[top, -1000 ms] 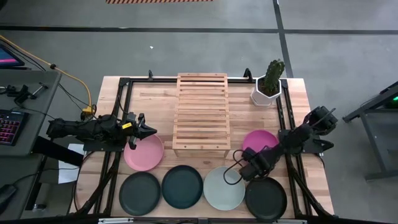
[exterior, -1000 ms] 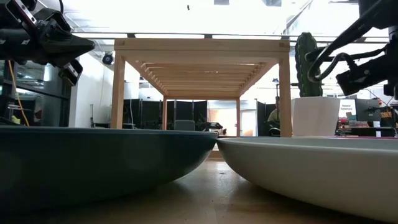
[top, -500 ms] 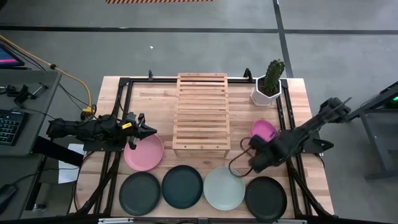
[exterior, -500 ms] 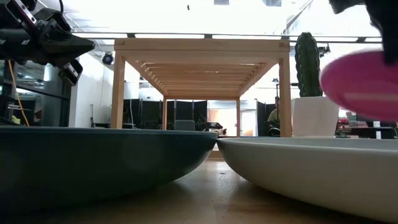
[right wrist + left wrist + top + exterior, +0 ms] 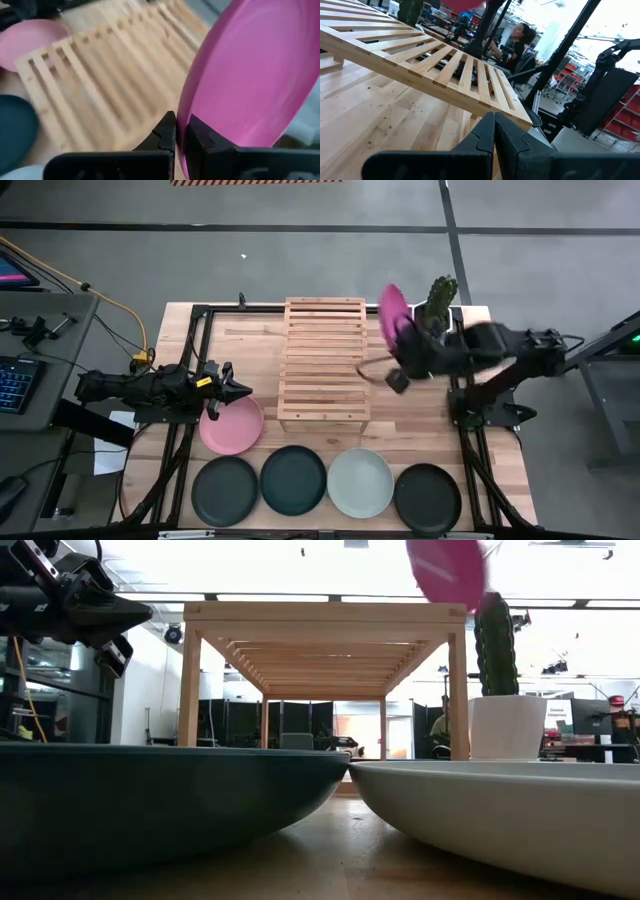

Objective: Place and stack plates onto a shelf
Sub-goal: Put the pink plate on the shelf

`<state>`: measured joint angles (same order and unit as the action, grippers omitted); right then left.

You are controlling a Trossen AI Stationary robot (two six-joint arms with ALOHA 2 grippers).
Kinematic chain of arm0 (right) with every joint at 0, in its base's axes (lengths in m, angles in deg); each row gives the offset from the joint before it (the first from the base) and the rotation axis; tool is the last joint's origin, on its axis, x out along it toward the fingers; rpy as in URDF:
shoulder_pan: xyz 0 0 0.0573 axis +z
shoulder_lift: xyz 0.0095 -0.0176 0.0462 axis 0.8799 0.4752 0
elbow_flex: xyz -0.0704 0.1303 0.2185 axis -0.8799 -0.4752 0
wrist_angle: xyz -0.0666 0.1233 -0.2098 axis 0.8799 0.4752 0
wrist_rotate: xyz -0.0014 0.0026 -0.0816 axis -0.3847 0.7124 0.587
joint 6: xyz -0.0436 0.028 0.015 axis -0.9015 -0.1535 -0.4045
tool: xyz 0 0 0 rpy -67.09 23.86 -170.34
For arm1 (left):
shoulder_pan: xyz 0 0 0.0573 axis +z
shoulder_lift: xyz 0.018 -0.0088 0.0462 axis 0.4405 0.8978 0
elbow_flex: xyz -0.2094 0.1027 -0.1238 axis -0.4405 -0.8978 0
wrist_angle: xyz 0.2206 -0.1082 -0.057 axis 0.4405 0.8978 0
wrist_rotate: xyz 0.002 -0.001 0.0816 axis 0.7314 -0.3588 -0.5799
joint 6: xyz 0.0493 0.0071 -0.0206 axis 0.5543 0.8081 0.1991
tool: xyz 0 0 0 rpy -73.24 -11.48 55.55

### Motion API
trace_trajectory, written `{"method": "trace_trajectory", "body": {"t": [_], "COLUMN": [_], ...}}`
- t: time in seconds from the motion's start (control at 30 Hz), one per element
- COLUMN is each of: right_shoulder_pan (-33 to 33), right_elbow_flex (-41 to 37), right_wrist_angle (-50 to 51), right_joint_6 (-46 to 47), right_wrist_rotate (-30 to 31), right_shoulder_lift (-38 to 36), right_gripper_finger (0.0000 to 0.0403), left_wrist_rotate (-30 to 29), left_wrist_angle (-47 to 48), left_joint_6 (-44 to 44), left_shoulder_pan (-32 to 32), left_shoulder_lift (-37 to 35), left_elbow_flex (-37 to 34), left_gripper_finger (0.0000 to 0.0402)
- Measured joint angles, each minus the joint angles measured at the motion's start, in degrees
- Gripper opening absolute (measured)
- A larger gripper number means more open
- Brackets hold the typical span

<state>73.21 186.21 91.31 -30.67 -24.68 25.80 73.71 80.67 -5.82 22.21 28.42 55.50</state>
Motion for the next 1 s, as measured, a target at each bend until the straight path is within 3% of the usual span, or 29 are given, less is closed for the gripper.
{"method": "trace_trajectory", "body": {"t": [0.17, 0.37, 0.67, 1.0], "right_shoulder_pan": [-9.42, -16.39, -19.88, -20.62], "right_elbow_flex": [7.35, 11.43, 11.60, 11.60], "right_wrist_angle": [-9.35, -11.18, -10.82, -9.72], "right_joint_6": [-32.34, -55.06, -65.61, -65.66], "right_wrist_rotate": [-7.39, -10.28, -8.75, -9.34], "right_shoulder_lift": [8.48, 20.77, 33.39, 34.40], "right_gripper_finger": [0.0000, 0.0000, 0.0000, 0.0000], "left_wrist_rotate": [0.00, 0.00, 0.02, 0.00], "left_wrist_angle": [0.02, 0.02, 0.01, 0.00], "left_joint_6": [0.00, 0.00, 0.00, 0.00], "left_shoulder_pan": [0.02, 0.01, 0.01, 0.02], "left_shoulder_lift": [0.00, 0.00, 0.00, 0.00], "left_elbow_flex": [0.02, 0.01, 0.02, 0.02], "left_gripper_finger": [0.0001, 0.0001, 0.0001, 0.0001]}}
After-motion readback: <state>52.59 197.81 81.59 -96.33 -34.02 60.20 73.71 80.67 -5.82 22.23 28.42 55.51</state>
